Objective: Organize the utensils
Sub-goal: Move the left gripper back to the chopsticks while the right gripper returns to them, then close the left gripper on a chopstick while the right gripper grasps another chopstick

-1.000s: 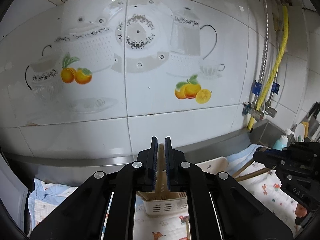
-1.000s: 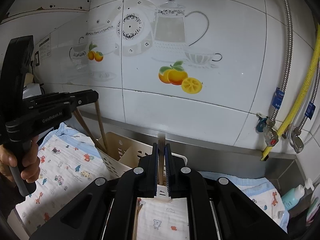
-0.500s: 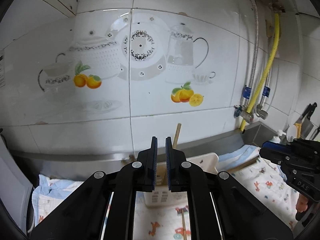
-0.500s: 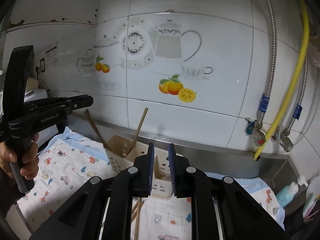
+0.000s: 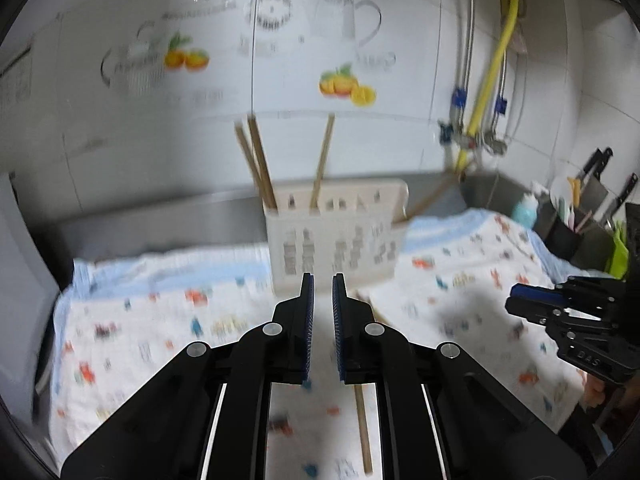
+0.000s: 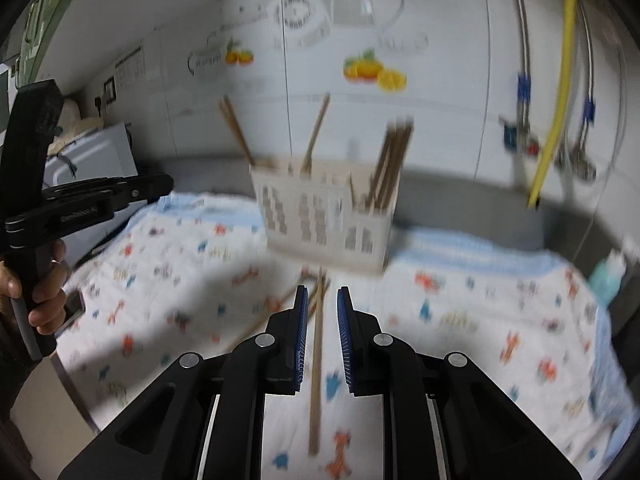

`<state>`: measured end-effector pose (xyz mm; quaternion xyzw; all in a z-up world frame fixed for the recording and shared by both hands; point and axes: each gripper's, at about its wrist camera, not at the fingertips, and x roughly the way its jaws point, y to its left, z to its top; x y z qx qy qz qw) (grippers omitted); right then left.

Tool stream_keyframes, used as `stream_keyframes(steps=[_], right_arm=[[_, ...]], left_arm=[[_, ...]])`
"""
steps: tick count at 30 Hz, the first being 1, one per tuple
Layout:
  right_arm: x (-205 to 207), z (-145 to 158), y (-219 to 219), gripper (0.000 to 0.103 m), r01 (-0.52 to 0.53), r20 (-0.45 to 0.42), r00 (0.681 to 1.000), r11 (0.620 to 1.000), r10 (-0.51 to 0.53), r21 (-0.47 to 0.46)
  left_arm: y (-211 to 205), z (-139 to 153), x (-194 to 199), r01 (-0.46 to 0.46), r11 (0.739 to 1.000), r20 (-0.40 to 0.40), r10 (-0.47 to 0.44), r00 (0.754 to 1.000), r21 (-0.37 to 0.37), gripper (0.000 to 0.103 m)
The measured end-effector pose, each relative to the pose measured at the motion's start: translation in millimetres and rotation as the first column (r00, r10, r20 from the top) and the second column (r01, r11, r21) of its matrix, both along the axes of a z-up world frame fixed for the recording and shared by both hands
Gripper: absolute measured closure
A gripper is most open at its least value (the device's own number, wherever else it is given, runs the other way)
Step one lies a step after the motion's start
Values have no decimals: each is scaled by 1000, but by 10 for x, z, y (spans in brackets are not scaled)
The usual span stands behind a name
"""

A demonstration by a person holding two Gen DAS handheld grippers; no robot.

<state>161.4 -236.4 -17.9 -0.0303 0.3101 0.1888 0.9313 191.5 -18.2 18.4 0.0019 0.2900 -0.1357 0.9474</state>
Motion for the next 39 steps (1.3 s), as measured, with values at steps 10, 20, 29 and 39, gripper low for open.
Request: stream_keyframes(steps=[10, 20, 29, 39], right_arm=[[-133, -830, 28, 88, 11, -153, 988, 1000, -12, -11], [28, -1030, 125, 88, 4, -203, 979, 1000, -7, -17], [122, -1137, 102, 89, 10, -223, 975, 1000, -16, -29], [103, -1148, 116, 96, 10, -213, 977, 999, -21, -52]], left_arm=[[71, -746, -281, -17, 998, -166, 7, 986, -62, 82], [82, -1091, -396, -14, 997, -243, -4, 970, -71, 82], [-82, -1278, -381, 25, 998, -289, -41, 957, -59, 82], [-235, -1372, -236, 34, 998, -310, -50, 949, -57, 82]])
